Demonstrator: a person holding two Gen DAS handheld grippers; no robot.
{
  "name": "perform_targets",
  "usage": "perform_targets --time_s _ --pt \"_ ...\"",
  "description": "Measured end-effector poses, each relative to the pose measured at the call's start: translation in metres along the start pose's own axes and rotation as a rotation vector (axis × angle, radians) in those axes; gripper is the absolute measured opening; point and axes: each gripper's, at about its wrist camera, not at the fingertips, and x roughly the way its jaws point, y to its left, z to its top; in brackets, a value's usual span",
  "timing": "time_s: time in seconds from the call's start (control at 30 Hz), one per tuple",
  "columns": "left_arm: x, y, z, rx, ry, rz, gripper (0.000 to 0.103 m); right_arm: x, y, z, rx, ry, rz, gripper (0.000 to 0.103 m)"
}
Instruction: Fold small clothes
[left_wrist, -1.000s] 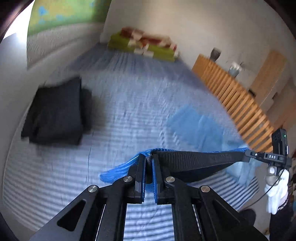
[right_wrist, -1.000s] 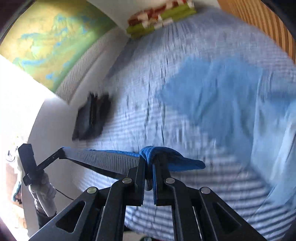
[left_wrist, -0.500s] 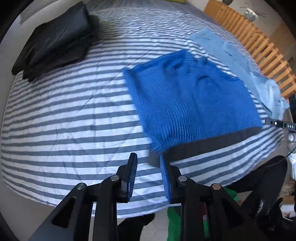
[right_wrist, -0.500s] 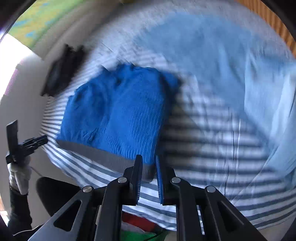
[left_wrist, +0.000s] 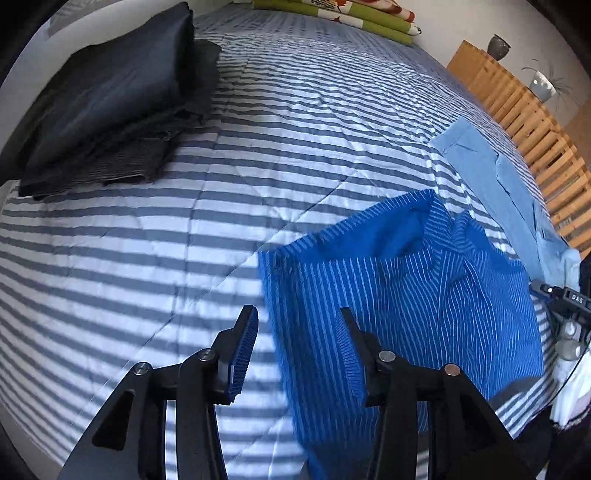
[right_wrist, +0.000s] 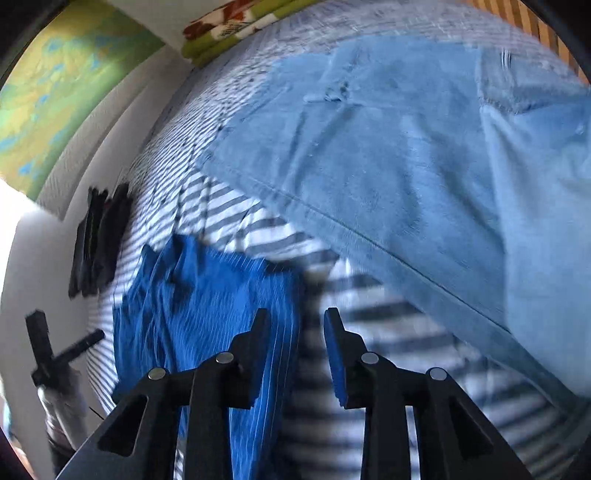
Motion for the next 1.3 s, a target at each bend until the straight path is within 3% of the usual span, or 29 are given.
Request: perform_targets --time_s 0.07,0.13,0.17,0.2,0.23,0.27,0.37,0.43,0.47,0.57,0.6,0.67,0.73,0.8,0.93,1.0,1.17,1.23,1.3 --pt "0.011 -0.009 -0.002 0.025 0.01 0.006 0.046 0.006 -0.006 0.001 0.024 0.014 0.052 0.027" --pt "0.019 -0.016 0.001 0.065 0.009 0.03 0.026 0.007 -0.007 0.003 0.02 0.01 0.094 0.027" --pt "0.023 -0.018 0.003 0.073 0.008 0.048 0.005 0.009 -0.006 0.004 0.02 0.015 0.125 0.027" --pt "0.024 -0.021 0.005 0.074 -0.004 0.07 0.0 0.01 -0.005 0.005 0.029 0.012 0.156 0.024" --pt "0.022 -0.022 0.006 0.071 -0.023 0.083 0.0 0.008 -0.002 0.007 0.034 -0.007 0.179 0.018" --pt "0.018 -0.023 0.007 0.07 -0.046 0.094 0.0 0.006 0.003 0.009 0.021 -0.022 0.189 0.005" --pt "-0.005 -0.022 0.011 0.063 -0.169 0.193 0.0 -0.025 0.03 0.017 -0.099 -0.174 0.131 0.004" --pt "-0.008 -0.018 0.017 0.059 -0.185 0.251 0.0 -0.042 0.048 0.02 -0.197 -0.271 0.01 0.004" --pt "-0.008 -0.017 0.02 0.047 -0.18 0.244 0.0 -0.044 0.053 0.021 -0.226 -0.285 -0.043 0.004" --pt "-0.007 -0.028 0.03 0.044 -0.15 0.13 0.018 -0.028 0.057 0.025 -0.235 -0.229 -0.132 0.009" --pt "-0.007 -0.038 0.034 0.058 -0.162 0.108 0.024 -0.02 0.057 0.026 -0.232 -0.189 -0.138 0.018" --pt "-0.001 -0.062 0.043 0.097 -0.149 0.023 0.033 -0.018 0.055 0.023 -0.22 -0.187 -0.161 0.019" --pt "0.016 -0.086 0.053 0.126 -0.092 -0.075 0.051 -0.018 0.055 0.024 -0.22 -0.182 -0.156 0.019" --pt "0.033 -0.107 0.061 0.151 -0.062 -0.105 0.06 -0.018 0.058 0.022 -0.222 -0.184 -0.152 0.02" --pt "0.068 -0.137 0.074 0.18 -0.003 -0.098 0.058 -0.014 0.055 0.021 -0.225 -0.161 -0.144 0.021" --pt "0.081 -0.144 0.077 0.165 0.026 -0.086 0.004 -0.009 0.054 0.021 -0.225 -0.156 -0.152 0.021" --pt "0.073 -0.137 0.092 0.081 -0.088 -0.059 0.002 -0.012 0.041 0.022 -0.201 -0.169 -0.161 0.021" --pt "0.074 -0.134 0.099 0.07 -0.095 -0.049 0.008 -0.013 0.035 0.022 -0.191 -0.162 -0.165 0.021" --pt "0.075 -0.136 0.102 0.098 -0.094 0.0 0.025 -0.013 0.029 0.022 -0.18 -0.153 -0.165 0.021"
